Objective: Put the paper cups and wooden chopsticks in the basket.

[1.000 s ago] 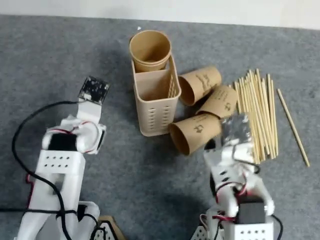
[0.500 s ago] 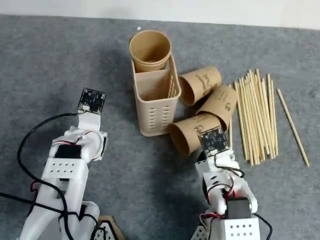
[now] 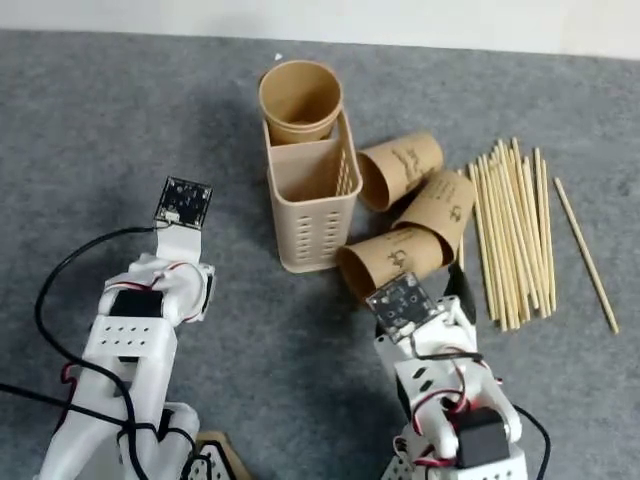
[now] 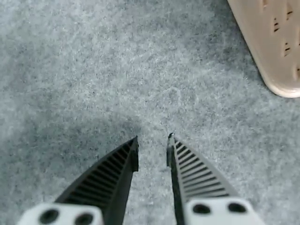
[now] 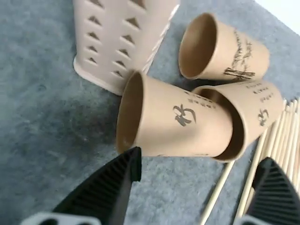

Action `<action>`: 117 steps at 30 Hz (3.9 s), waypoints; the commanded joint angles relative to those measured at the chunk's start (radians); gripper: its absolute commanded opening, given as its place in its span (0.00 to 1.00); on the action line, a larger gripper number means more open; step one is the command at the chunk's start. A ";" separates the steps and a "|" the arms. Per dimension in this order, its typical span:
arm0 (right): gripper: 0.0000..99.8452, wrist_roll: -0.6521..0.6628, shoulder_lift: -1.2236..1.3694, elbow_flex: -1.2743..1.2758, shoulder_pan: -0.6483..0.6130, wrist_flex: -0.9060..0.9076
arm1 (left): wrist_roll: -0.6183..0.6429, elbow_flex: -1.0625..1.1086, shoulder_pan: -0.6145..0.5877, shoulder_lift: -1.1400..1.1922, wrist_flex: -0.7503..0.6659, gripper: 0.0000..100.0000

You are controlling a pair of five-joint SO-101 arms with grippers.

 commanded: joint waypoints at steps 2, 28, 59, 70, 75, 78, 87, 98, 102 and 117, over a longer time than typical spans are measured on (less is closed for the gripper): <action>0.37 0.031 0.088 0.013 -0.002 -0.091 | 0.009 -0.004 -0.007 -0.016 -0.012 0.12; 0.37 0.086 0.874 -0.278 -0.088 -0.320 | 0.008 -0.002 -0.007 -0.016 -0.017 0.12; 0.07 0.097 1.012 -0.969 0.294 -0.131 | 0.006 0.022 -0.005 -0.016 -0.048 0.12; 0.07 0.043 1.036 -1.198 0.295 0.240 | 0.006 0.061 -0.007 -0.016 -0.120 0.12; 0.13 0.117 1.079 -1.041 0.407 0.344 | 0.006 0.061 -0.007 -0.016 -0.123 0.12; 0.17 0.242 1.086 -1.001 0.506 0.351 | 0.006 0.061 -0.007 -0.016 -0.123 0.12; 0.17 0.427 1.078 -0.754 0.377 0.199 | 0.006 0.056 -0.007 -0.016 -0.123 0.12; 0.18 0.384 1.090 -0.366 0.306 -0.702 | 0.006 0.059 -0.007 -0.016 -0.123 0.12; 0.24 0.382 1.092 -0.348 0.329 -0.786 | 0.006 0.061 -0.007 -0.016 -0.123 0.12; 0.35 0.387 1.303 -0.351 0.349 -0.869 | 0.006 0.062 -0.007 -0.016 -0.121 0.12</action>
